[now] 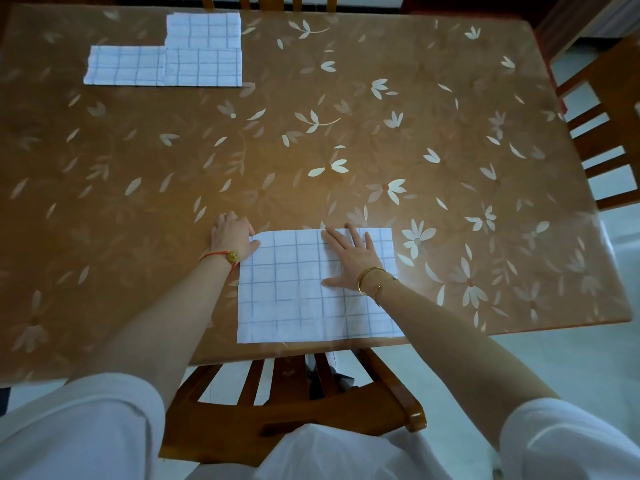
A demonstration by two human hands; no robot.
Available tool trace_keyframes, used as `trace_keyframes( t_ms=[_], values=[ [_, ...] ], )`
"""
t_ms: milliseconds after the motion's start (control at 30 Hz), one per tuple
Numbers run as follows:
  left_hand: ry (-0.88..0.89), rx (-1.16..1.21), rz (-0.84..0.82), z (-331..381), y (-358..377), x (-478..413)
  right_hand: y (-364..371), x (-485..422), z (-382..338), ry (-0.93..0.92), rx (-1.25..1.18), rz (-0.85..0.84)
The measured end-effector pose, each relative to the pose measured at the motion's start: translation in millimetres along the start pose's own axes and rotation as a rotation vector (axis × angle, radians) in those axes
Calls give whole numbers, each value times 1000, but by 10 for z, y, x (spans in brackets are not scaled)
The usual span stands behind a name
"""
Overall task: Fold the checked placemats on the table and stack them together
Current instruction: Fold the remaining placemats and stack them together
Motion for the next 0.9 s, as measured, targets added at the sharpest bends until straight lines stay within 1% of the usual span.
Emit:
trace_keyframes(
  t_ms=[100, 200, 367, 467, 533, 600, 733, 800, 900],
  values=[
    [-18, -19, -78, -31, 66, -12, 21, -13, 11, 7, -1, -16],
    [-65, 105, -92, -79, 137, 12, 37, -29, 29, 19, -2, -25],
    [-67, 509, 83, -108, 59, 134, 51, -37, 13, 30, 17, -48],
    [-8, 607, 186, -75, -79, 226, 43, -40, 6, 35, 30, -62],
    [29, 647, 212, -27, -178, 290, 46, -34, -1, 36, 33, -67],
    [72, 735, 176, 89, -278, 367, 45, -23, -7, 40, 52, -73],
    [179, 969, 8, 502, -466, 524, 41, -13, -4, 40, 56, -82],
    [188, 1026, -42, 675, -501, 547, 80, -16, 2, 24, 49, -95],
    [174, 1094, -106, 936, -526, 585, 73, -27, 23, 44, 112, -70]
  ],
)
Point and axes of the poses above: each hand's wrist, its own x-axis away from the middle knuckle, its own y-axis out of the palm, z = x × y, the point moved 7 cm from there along -x, towards the middle knuckle, and after that the axes turned 14 degrees about -x, right-handed, at the moved point
